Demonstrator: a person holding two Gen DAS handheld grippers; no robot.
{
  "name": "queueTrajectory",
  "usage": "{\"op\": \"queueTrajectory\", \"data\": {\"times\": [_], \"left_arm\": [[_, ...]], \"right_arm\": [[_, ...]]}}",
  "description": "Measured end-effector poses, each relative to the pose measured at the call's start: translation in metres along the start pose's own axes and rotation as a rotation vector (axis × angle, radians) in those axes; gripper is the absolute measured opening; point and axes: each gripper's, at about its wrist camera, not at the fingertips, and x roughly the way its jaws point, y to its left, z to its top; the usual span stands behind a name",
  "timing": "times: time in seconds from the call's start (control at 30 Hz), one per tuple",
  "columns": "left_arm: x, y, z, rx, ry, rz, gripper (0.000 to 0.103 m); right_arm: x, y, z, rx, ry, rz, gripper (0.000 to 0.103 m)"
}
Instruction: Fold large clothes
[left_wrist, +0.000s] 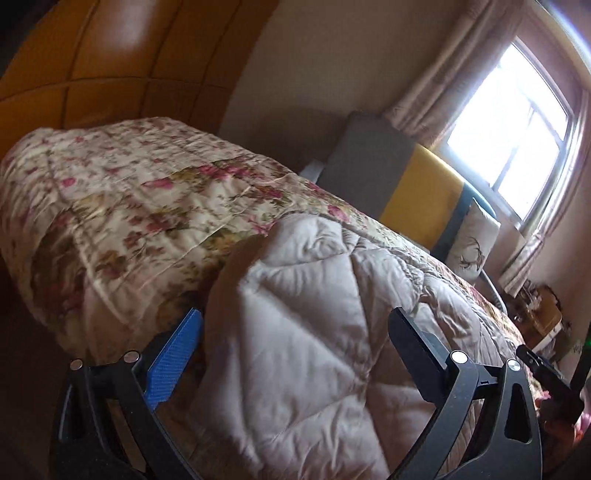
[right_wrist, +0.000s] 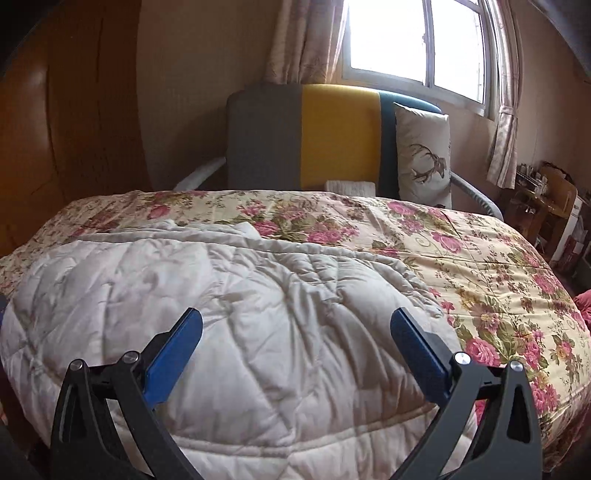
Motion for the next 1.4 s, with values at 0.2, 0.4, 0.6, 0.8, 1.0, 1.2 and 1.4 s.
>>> {"op": "queueTrajectory", "data": {"times": [0.2, 0.4, 0.6, 0.8, 1.0, 1.2, 1.4], "left_arm": [[-0.011, 0.020, -0.023, -0.141, 0.052, -0.034, 0.100], [-0.009, 0.013, -0.052, -0.166, 0.121, -0.073, 0.100], [-0.019, 0.012, -0.059, -0.176, 0.107, -0.124, 0.100], [-0.029, 0.024, -0.065, -0.252, 0.115, -0.063, 0.095], [-0.014, 0.021, -0.071, -0.276, 0.220, -0.181, 0.088], [0.010, 0.011, -0.071, -0.291, 0.275, -0.332, 0.088], [0.015, 0.015, -0.053, -0.369, 0.172, -0.361, 0.088]], "right_arm": [[-0.006, 0.025, -0.009, -0.066, -0.039, 0.012, 0.101], [0.044, 0.031, -0.033, -0.068, 0.048, -0.007, 0.101], [0.043, 0.031, -0.039, -0.067, 0.023, -0.010, 0.101], [0.042, 0.025, -0.042, -0.053, 0.014, 0.002, 0.101], [0.042, 0.022, -0.043, -0.044, 0.011, 0.015, 0.101], [0.043, 0.019, -0.043, -0.034, 0.007, 0.026, 0.101], [0.044, 0.016, -0.043, -0.028, 0.007, 0.030, 0.101]]}}
